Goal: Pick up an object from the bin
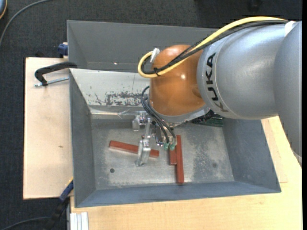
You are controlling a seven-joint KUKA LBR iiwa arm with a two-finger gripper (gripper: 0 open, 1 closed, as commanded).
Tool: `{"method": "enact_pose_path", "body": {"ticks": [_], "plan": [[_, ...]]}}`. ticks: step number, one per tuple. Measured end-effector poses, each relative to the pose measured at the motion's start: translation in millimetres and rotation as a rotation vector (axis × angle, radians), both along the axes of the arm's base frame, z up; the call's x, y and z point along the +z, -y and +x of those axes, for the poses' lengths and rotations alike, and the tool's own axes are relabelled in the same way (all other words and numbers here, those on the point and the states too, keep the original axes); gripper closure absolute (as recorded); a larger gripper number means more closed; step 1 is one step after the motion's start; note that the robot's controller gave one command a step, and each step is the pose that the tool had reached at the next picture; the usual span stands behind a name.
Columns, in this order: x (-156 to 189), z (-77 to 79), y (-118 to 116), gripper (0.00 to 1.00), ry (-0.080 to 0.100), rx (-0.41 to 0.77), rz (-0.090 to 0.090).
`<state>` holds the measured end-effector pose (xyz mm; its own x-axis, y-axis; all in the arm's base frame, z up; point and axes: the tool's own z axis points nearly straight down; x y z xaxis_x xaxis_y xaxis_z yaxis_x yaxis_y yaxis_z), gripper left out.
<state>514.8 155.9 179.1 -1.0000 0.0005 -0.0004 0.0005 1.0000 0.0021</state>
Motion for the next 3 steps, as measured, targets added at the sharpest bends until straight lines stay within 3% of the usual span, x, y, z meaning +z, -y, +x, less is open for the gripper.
{"method": "enact_pose_path", "body": {"ticks": [1,2,3], "plan": [[-112.3,34.0,-2.0,0.0,-0.006,-0.168,-0.002],[-108.4,35.1,-2.4,1.0,-0.001,-0.168,0.0],[81.0,24.9,-12.2,1.0,0.013,0.183,0.001]]}}
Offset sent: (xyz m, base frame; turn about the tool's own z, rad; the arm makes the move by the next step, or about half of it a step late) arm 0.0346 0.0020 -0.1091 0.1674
